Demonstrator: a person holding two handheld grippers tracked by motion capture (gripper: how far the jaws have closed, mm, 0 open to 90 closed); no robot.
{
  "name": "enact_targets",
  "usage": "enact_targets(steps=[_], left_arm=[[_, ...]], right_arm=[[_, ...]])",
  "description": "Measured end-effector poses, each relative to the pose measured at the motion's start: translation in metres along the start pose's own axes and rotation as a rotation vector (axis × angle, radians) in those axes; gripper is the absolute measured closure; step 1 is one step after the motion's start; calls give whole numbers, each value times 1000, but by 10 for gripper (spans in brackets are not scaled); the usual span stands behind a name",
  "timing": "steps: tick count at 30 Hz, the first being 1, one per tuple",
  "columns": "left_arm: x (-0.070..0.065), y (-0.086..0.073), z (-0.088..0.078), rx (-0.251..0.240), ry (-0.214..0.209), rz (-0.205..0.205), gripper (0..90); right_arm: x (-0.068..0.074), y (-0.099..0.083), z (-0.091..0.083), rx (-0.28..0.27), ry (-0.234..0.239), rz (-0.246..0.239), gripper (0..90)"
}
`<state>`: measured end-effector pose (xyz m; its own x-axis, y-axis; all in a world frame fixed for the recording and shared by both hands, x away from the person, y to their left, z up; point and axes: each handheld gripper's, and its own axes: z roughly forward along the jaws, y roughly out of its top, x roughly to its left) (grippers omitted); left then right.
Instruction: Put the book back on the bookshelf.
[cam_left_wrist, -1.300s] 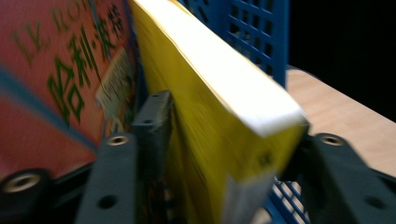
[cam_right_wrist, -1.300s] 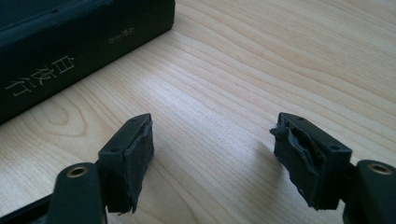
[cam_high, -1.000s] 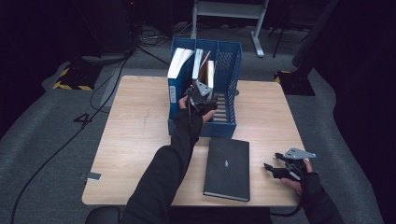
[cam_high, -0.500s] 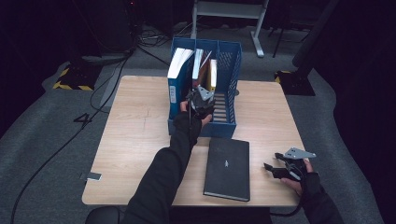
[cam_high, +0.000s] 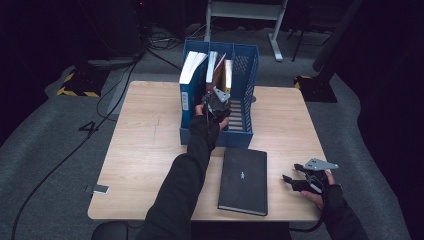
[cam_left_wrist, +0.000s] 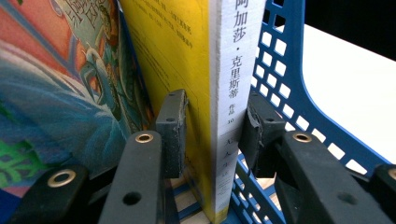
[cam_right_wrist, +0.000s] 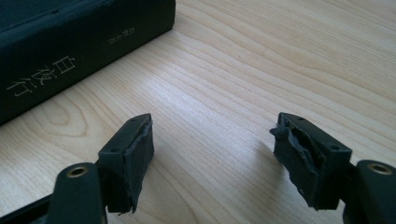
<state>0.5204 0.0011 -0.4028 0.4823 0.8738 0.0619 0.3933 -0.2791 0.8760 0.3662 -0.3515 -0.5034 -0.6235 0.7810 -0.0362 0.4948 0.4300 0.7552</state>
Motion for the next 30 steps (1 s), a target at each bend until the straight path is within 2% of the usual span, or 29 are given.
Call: enact_targets(steps=[2, 9, 17, 23, 30], left_arm=[[-1, -1, 0, 0, 0, -4, 641], [-1, -8, -4, 30, -25, 36, 589], [-3, -12, -19, 43, -76, 106, 542], [-4, -13, -30, 44, -110, 139, 547], [-5, -15, -41, 46, -140, 167, 515]], right_arm=[[0, 0, 0, -1, 0, 0, 287], [0, 0, 0, 0, 0, 0, 287], [0, 0, 0, 0, 0, 1, 285], [0, 0, 0, 1, 0, 1, 286], [0, 0, 0, 0, -1, 0, 285]])
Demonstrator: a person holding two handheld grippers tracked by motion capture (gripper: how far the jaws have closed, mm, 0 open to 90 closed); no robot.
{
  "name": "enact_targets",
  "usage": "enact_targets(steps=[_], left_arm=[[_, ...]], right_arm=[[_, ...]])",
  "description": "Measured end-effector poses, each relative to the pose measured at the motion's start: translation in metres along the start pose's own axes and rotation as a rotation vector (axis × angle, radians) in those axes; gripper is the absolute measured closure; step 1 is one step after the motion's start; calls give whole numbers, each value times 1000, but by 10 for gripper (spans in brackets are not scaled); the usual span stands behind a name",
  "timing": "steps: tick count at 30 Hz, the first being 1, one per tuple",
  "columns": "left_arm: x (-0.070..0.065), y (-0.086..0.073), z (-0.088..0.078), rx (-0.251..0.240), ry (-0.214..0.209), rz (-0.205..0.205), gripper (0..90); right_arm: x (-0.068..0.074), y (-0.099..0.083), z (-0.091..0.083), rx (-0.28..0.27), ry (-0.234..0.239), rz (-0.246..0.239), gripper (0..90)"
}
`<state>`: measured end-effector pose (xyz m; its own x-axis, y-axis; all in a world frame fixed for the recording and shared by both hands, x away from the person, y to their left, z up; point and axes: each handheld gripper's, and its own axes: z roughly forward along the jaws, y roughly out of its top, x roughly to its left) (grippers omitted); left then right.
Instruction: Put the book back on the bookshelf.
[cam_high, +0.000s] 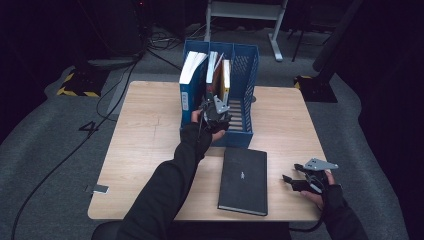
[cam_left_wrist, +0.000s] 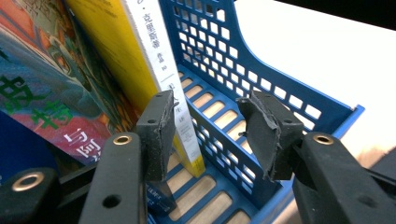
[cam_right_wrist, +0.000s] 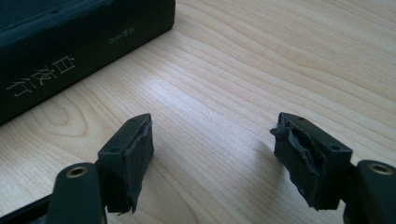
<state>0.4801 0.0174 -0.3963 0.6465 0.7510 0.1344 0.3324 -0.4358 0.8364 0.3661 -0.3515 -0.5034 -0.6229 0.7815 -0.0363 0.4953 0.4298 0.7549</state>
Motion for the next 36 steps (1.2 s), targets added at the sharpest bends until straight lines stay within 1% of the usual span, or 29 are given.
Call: enact_targets(steps=[1, 4, 6, 8, 10, 13, 16, 18, 19, 20, 21, 23, 30, 32, 34, 36], left_arm=[[0, -2, -3, 2, -6, 5, 515], [-1, -6, -8, 15, -2, 34, 493], [-1, -11, -12, 19, -14, 40, 490], [-1, -14, -16, 22, -12, 53, 486], [-2, -19, -20, 24, -21, 62, 482], [-2, -25, -25, 37, -27, 89, 472], [-2, -34, -31, 44, -47, 92, 465], [-2, -41, -36, 47, -55, 108, 460], [-3, -44, -37, 49, -58, 106, 457], [-2, -49, -40, 51, -76, 105, 456], [-2, -49, -40, 51, -76, 105, 451], [-2, -55, -43, 61, -78, 116, 448], [-6, -78, -52, 97, -118, 147, 415], [-8, -84, -54, 104, -140, 157, 405], [-10, -90, -56, 119, -153, 174, 402], [-12, -96, -58, 128, -178, 178, 396]], right_arm=[[0, 0, 0, 0, 0, 0, 285], [0, 0, 0, 1, 3, 2, 285], [0, 0, 0, 1, 2, 2, 286], [0, 0, 0, 1, 2, 3, 285], [0, 0, 0, 1, 2, 3, 285], [0, 0, 0, 2, 3, 5, 286], [0, 0, 0, 2, 3, 8, 285], [0, 0, 0, 2, 3, 8, 286], [0, 0, 0, 3, 3, 9, 285], [0, 0, 0, 2, 4, 9, 285], [0, 0, 0, 2, 4, 9, 285], [-1, 0, 0, 3, 3, 9, 285], [-1, 0, 0, 4, 4, 17, 285], [-1, 0, 0, 5, 3, 18, 285], [-1, 0, 0, 7, 4, 22, 285], [0, 0, 0, 9, 5, 19, 286]])
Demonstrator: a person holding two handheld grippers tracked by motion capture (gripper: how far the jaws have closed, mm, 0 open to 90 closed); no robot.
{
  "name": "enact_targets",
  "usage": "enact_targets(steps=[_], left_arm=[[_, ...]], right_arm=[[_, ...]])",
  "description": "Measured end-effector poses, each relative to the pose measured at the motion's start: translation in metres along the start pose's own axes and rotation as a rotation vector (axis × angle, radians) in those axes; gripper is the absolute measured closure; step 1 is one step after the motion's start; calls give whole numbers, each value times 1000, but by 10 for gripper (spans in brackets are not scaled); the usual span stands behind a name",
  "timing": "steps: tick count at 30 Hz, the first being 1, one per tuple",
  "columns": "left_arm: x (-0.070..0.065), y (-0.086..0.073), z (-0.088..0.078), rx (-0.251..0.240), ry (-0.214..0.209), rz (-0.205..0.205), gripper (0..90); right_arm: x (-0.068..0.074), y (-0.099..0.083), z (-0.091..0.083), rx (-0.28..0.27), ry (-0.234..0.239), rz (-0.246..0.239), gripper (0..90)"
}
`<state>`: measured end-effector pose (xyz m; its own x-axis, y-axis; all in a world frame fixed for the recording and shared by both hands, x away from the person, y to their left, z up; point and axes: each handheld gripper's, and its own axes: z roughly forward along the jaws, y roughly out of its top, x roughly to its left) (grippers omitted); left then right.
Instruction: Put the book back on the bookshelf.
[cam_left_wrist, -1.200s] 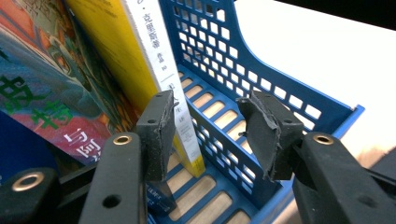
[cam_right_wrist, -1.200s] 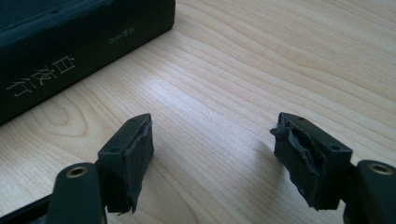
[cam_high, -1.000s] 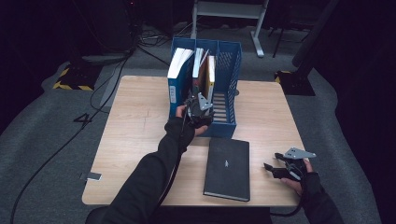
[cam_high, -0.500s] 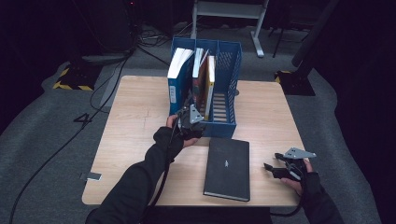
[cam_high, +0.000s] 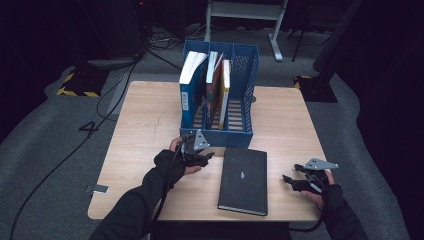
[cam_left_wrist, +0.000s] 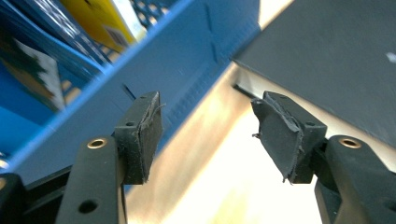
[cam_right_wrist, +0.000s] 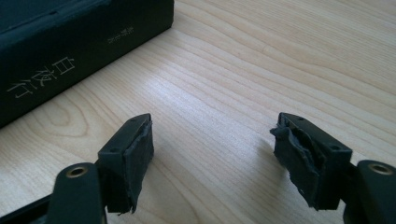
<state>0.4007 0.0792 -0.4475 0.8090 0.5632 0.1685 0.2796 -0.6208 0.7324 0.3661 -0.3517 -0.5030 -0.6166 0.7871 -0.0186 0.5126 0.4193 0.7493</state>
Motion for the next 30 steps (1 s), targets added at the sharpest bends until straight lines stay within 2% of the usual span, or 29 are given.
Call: enact_targets(steps=[5, 10, 14, 15, 16, 17, 18, 22, 24, 27, 28, 30], left_arm=[[-10, -12, 0, 35, -55, 20, 382], [-22, -24, 0, 54, -147, 50, 369], [-29, -30, 3, 89, -192, 74, 383], [-32, -31, 5, 101, -205, 79, 388], [-32, -31, 5, 101, -205, 79, 393], [-33, -32, 8, 105, -218, 80, 393], [-34, -33, 11, 108, -229, 79, 412], [-36, -32, 16, 114, -245, 82, 432], [-36, -31, 20, 112, -255, 81, 437], [-35, -28, 24, 101, -273, 63, 444], [-32, -27, 26, 82, -321, 25, 444], [-31, -27, 26, 75, -325, 12, 444]], right_arm=[[3, 1, 0, 12, 2, -5, 282], [9, 3, 0, 26, 27, -33, 288], [16, 6, -2, 30, 74, -70, 357], [20, 8, -3, 31, 109, -85, 392], [20, 8, -3, 31, 109, -85, 392], [22, 9, -4, 30, 130, -91, 411], [29, 13, -5, 42, 172, -127, 457], [38, 17, -6, 53, 196, -154, 508], [43, 20, -5, 58, 219, -162, 540], [48, 24, -3, 67, 226, -162, 544], [49, 25, -3, 65, 233, -159, 539], [49, 26, -3, 63, 237, -151, 536]])
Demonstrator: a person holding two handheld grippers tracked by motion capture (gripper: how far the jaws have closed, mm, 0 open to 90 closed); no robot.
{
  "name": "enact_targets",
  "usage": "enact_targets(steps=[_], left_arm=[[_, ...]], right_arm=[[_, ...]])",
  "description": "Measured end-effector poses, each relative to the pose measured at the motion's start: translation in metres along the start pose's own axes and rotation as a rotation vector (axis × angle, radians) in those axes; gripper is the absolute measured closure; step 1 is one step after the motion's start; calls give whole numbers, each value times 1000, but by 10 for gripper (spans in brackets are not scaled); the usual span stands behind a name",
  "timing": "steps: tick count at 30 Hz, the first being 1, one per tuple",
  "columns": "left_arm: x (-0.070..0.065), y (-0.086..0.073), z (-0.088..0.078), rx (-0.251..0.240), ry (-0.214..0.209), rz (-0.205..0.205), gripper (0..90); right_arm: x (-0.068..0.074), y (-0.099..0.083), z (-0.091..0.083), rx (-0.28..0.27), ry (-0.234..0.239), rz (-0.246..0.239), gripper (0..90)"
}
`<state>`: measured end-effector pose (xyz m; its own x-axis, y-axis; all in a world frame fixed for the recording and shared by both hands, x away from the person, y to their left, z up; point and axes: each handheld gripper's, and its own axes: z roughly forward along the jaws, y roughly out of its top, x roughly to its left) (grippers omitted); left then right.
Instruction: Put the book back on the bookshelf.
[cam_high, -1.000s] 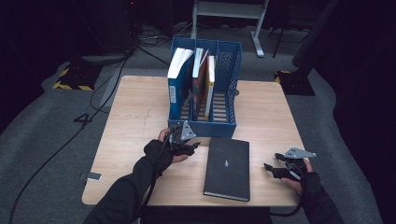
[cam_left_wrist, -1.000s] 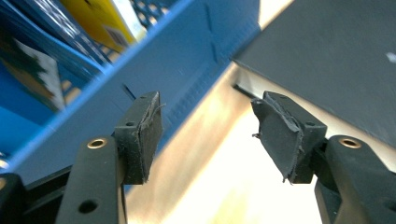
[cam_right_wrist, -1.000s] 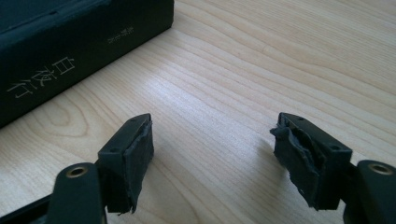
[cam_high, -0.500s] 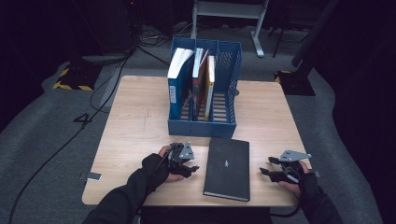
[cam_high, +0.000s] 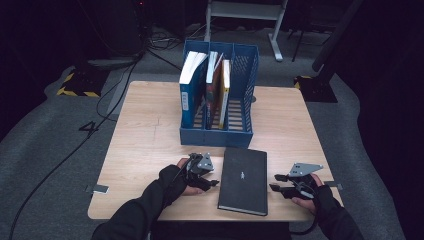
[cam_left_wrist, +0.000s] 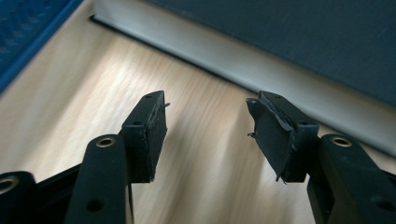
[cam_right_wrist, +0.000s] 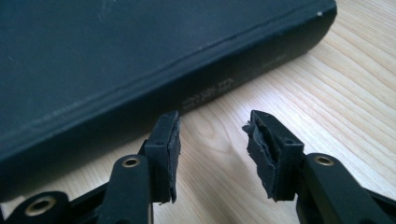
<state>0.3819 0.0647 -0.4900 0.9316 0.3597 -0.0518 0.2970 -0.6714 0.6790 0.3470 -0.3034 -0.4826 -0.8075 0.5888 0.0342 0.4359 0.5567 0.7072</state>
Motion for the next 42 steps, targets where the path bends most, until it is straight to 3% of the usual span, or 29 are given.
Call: enact_targets(steps=[2, 3, 4, 5, 7, 8, 13, 15, 18, 21, 23, 28, 36, 42], left_arm=[[2, -1, -3, -11, -13, -7, 428], [3, -1, -9, -38, -57, -33, 406], [3, -1, -9, -38, -57, -33, 398], [2, -1, -14, -64, -100, -54, 388], [0, 0, -17, -69, -107, -57, 378], [-1, 1, -17, -81, -154, -90, 349], [-5, 3, -11, -54, -203, -126, 305], [-6, 5, -9, -49, -199, -141, 262], [-5, 8, -8, -62, -228, -184, 239], [-8, 11, -1, -36, -212, -201, 215], [-8, 13, 3, -19, -226, -212, 196], [-6, 17, 9, -24, -232, -245, 187], [-3, 29, 22, -9, -248, -251, 158], [3, 33, 28, 1, -264, -263, 116]], right_arm=[[-1, 0, -2, -10, -5, 13, 528], [-1, 0, -3, -13, -14, 14, 516], [-1, 0, -3, -13, -14, 14, 516], [-2, -1, -3, -7, -22, 7, 509], [-2, -1, -3, -5, -27, 4, 506], [-3, -2, -2, -5, -30, 5, 501], [-2, -1, -3, -8, -35, 4, 493], [-2, -1, -3, -9, -38, 2, 491], [-2, -1, -1, -3, -36, -2, 493], [-1, -1, 2, 8, -49, -8, 497], [-1, 0, 4, 10, -57, -3, 498], [-3, 2, 8, 7, -62, 6, 499], [-3, 3, 12, 17, -61, -1, 499], [-7, 3, 13, 7, -63, 23, 507]])
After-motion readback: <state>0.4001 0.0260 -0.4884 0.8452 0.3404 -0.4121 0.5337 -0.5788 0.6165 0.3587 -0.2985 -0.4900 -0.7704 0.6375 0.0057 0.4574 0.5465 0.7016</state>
